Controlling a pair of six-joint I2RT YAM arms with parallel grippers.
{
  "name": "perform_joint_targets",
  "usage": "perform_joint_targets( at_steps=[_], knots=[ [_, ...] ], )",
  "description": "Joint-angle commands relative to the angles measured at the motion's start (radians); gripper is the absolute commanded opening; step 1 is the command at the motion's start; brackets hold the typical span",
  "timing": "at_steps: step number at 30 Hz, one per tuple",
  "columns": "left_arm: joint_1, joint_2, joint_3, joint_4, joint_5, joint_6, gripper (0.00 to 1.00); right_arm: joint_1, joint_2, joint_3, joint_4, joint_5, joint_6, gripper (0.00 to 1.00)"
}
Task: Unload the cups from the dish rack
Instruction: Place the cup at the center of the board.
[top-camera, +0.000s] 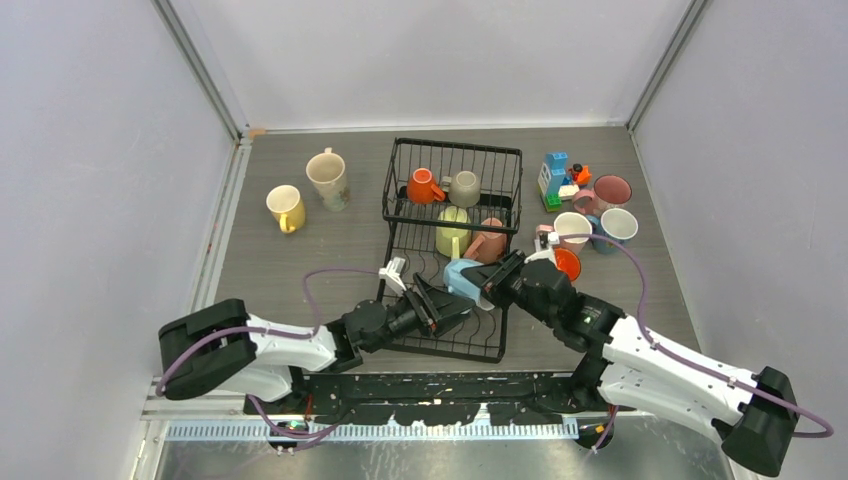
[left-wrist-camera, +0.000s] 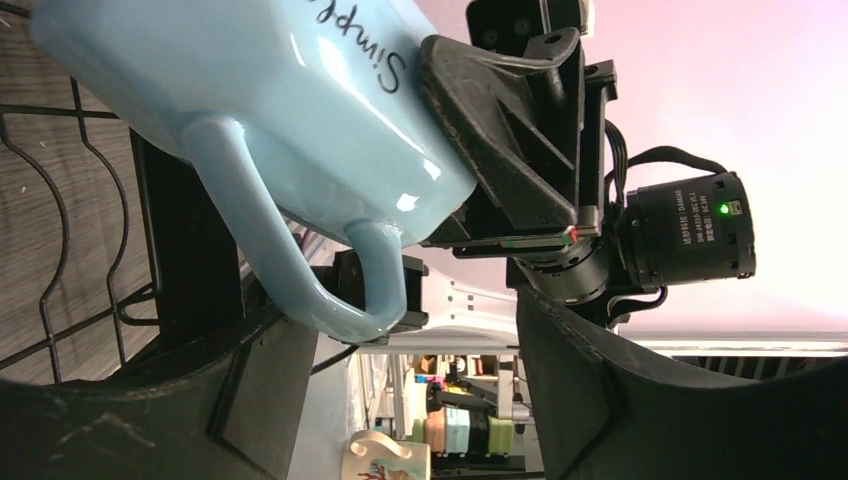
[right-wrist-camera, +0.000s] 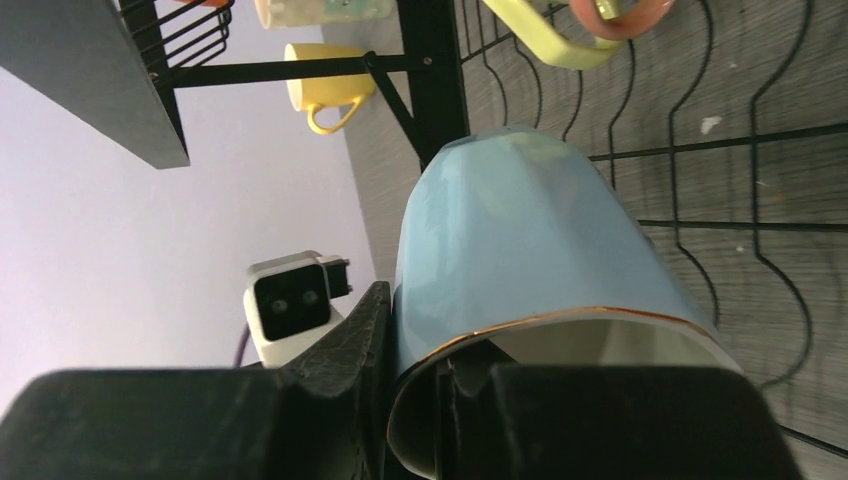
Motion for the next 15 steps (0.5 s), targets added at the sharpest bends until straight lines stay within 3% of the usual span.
perform_joint_targets(
  at_steps=[1,10,15],
  knots=[
    [0.000,-0.090,-0.002,-0.069,0.022,0.062,0.75,0.004,-0.050,0.104,-0.075,0.042,-0.031,0.01],
    [0.002,-0.349,0.028,-0.483,0.018,0.170,0.87,0.003,-0.069,0.253,-0.378,0.080,-0.086,0.01],
    [0.016,-0.492,0.036,-0.672,0.012,0.229,0.89,0.004,-0.091,0.395,-0.646,0.127,-0.135,0.01]
  ],
)
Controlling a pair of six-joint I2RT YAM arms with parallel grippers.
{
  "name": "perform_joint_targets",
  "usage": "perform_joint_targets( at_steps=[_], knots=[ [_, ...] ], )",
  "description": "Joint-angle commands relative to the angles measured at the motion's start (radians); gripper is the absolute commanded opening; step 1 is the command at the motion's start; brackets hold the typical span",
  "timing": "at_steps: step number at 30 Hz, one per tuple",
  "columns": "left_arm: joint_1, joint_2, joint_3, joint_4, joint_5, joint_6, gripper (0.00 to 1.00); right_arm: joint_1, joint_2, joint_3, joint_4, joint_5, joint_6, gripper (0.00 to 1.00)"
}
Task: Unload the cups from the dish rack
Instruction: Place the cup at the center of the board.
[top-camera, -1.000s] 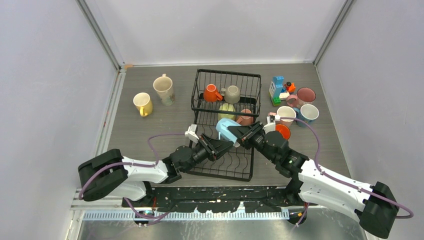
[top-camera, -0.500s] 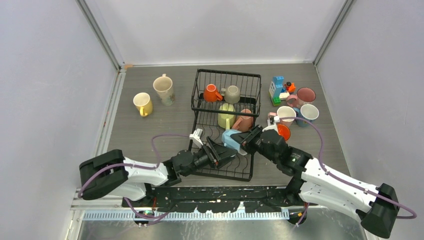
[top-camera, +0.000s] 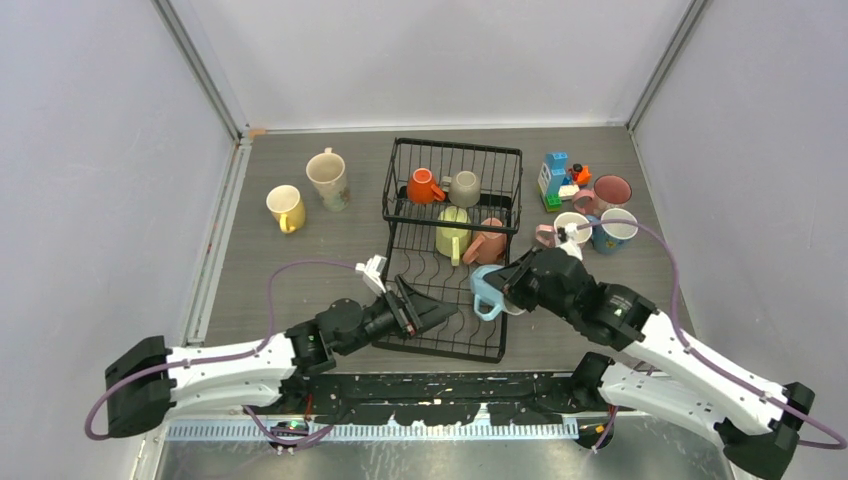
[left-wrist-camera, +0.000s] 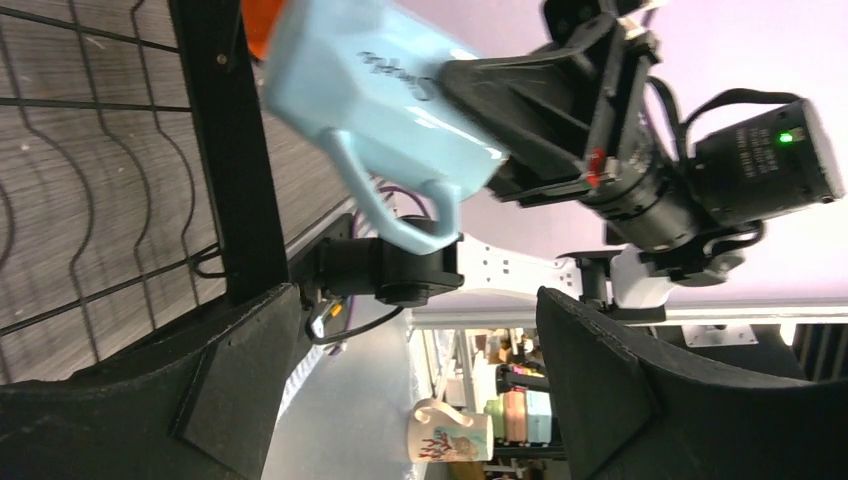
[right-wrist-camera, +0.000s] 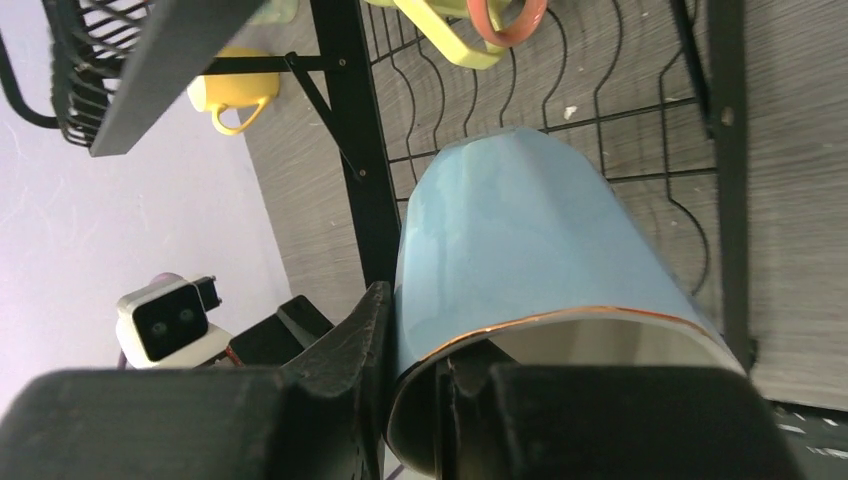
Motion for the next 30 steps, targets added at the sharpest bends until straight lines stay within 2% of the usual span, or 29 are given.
perform_joint_targets(
  at_steps=[1,6,12,16,19,24,30],
  knots=[
    [0.016,-0.101,0.041,-0.221,-0.003,0.096,0.89,0.003,-0.062,0.182,-0.209,0.105,-0.052,0.01],
    [0.035,-0.145,0.101,-0.377,0.022,0.181,0.91,0.002,-0.079,0.290,-0.460,0.185,-0.075,0.01],
    [0.047,-0.151,0.158,-0.467,0.040,0.248,0.94,0.000,-0.008,0.399,-0.639,0.304,-0.115,0.00],
    [0.066,-0.144,0.173,-0.482,0.076,0.256,0.94,-0.036,0.044,0.453,-0.696,0.357,-0.160,0.01],
    [0.077,-0.141,0.177,-0.486,0.092,0.263,0.95,-0.159,0.097,0.474,-0.695,0.316,-0.253,0.01],
    [0.084,-0.140,0.194,-0.505,0.107,0.273,0.95,-0.527,0.139,0.490,-0.632,0.104,-0.468,0.00],
    [0.092,-0.125,0.230,-0.542,0.159,0.291,0.95,-0.824,0.224,0.499,-0.571,-0.020,-0.599,0.01]
  ],
)
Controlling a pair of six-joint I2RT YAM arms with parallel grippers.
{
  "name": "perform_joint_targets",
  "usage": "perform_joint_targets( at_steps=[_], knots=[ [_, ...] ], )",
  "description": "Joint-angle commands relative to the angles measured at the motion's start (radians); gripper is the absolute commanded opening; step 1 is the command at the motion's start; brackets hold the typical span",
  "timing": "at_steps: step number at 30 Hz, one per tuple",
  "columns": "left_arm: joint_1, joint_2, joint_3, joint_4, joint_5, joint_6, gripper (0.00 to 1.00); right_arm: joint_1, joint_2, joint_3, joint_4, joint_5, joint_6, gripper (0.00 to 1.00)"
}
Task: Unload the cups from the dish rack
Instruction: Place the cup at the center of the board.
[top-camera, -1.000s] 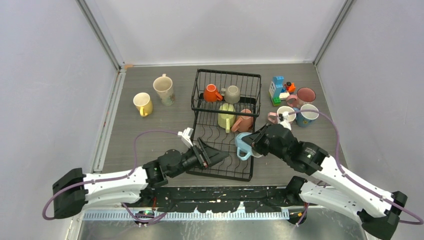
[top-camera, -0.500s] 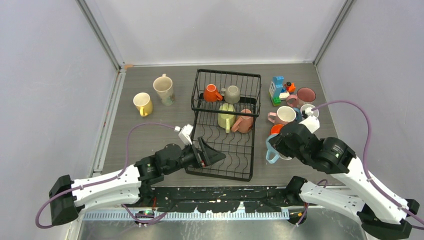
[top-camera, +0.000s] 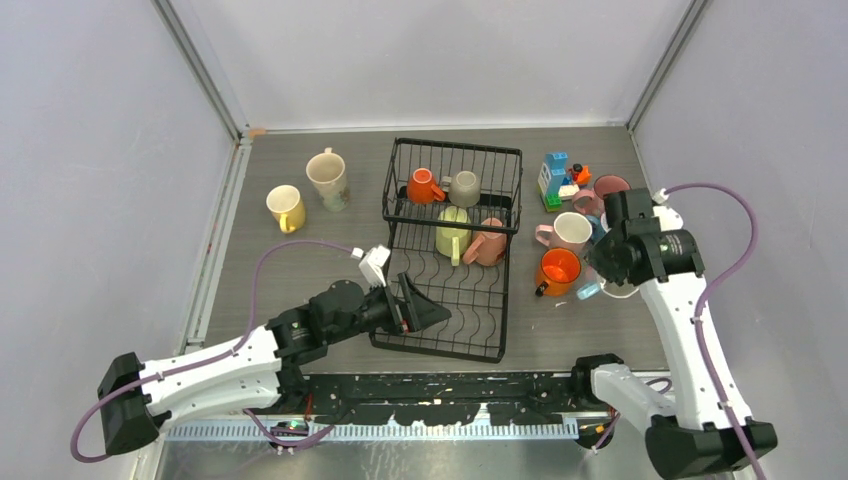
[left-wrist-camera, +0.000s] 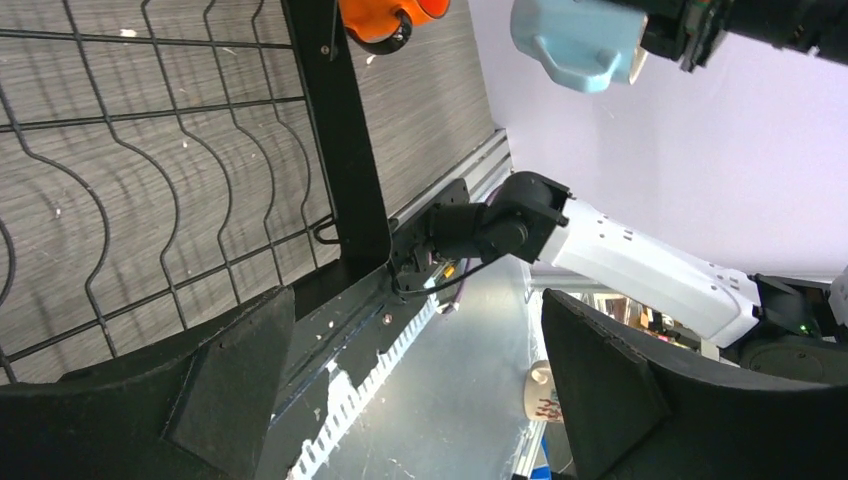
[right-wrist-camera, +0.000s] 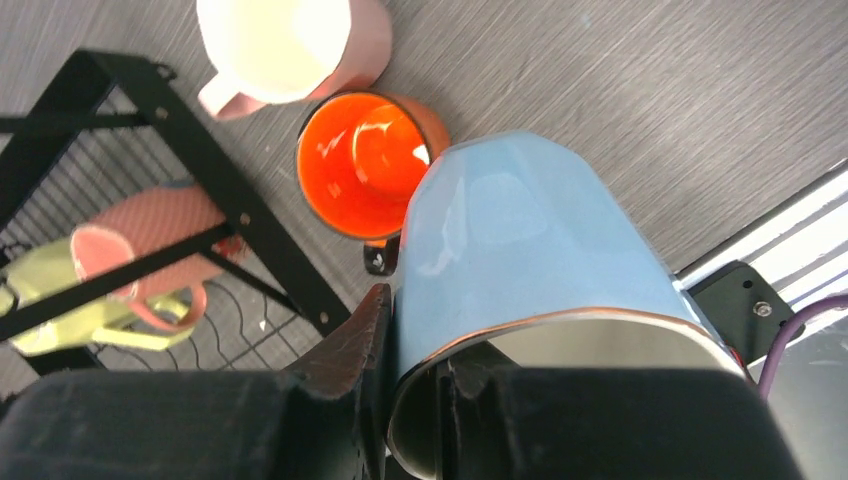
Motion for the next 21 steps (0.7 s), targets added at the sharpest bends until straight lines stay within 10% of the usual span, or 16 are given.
perform_joint_targets(
  at_steps=[1,21],
  knots=[
    [0.011,0.012,0.066,-0.028,0.061,0.042,0.95,-0.152,0.040,0.059,0.113,-0.099,-0.147,0.01],
    [0.023,0.026,0.074,-0.049,0.122,0.043,0.95,-0.451,0.357,-0.037,0.356,-0.285,-0.165,0.00]
  ],
)
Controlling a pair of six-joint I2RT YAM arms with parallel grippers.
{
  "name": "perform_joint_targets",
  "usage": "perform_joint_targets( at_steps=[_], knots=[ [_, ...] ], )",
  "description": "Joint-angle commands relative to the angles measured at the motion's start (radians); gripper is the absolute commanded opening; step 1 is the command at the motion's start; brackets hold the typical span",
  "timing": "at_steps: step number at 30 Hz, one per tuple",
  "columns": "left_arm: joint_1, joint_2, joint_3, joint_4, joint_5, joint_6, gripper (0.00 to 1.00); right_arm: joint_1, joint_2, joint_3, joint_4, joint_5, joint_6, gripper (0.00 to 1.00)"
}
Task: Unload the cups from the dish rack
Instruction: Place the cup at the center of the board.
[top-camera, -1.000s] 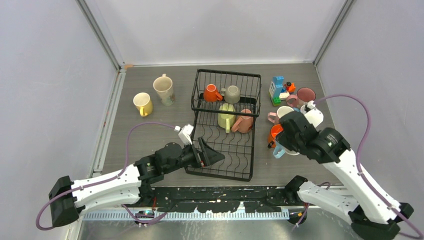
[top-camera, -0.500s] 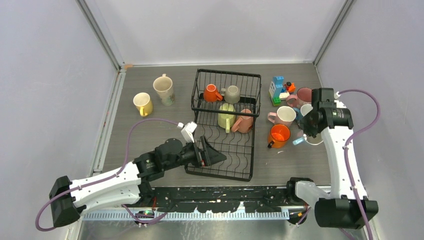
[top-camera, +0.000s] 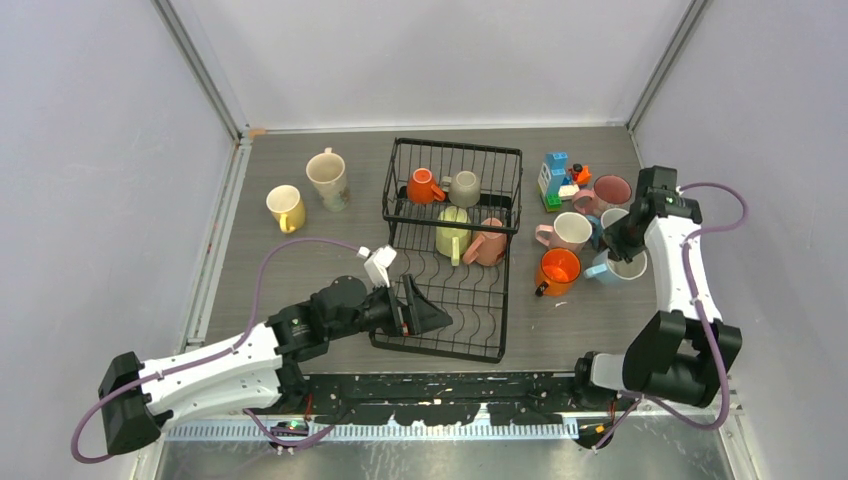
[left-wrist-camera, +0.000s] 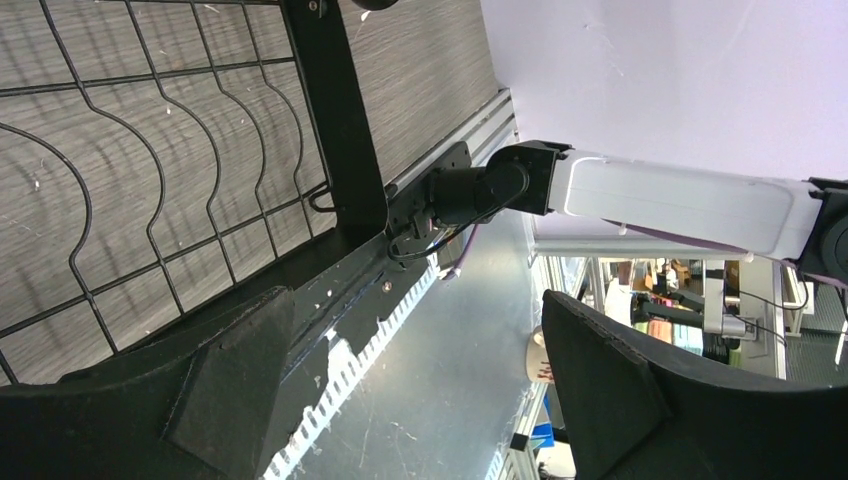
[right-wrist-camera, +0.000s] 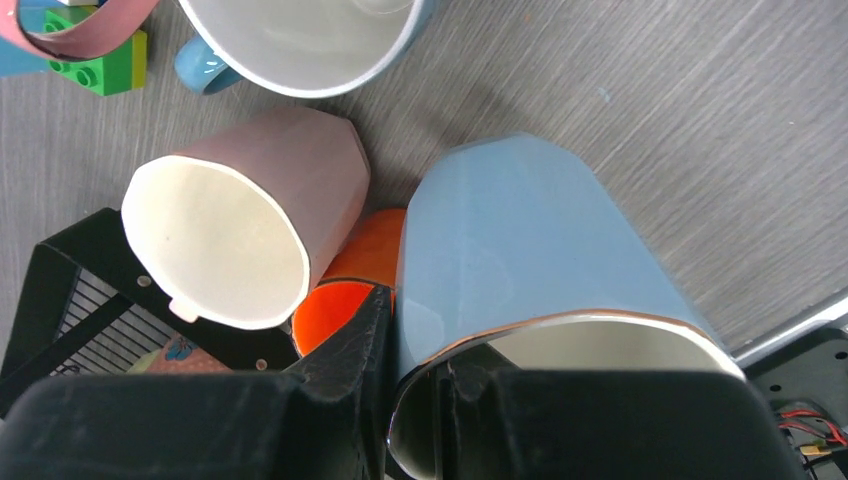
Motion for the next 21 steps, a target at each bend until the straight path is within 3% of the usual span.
perform_joint_targets(
  at_steps=[1,13,21],
  knots=[
    [0.008,0.007,0.024,0.018,0.026,0.018,0.95,-0.005,0.026,0.005,0.104,-0.033,-0.010,0.00],
    [0.011,-0.007,0.005,0.019,0.033,0.004,0.95,-0.008,0.132,0.033,0.146,-0.005,0.007,0.01],
    [0.013,-0.032,0.002,0.009,0.031,0.003,0.95,-0.010,0.166,0.028,0.150,-0.002,0.004,0.07]
  ],
)
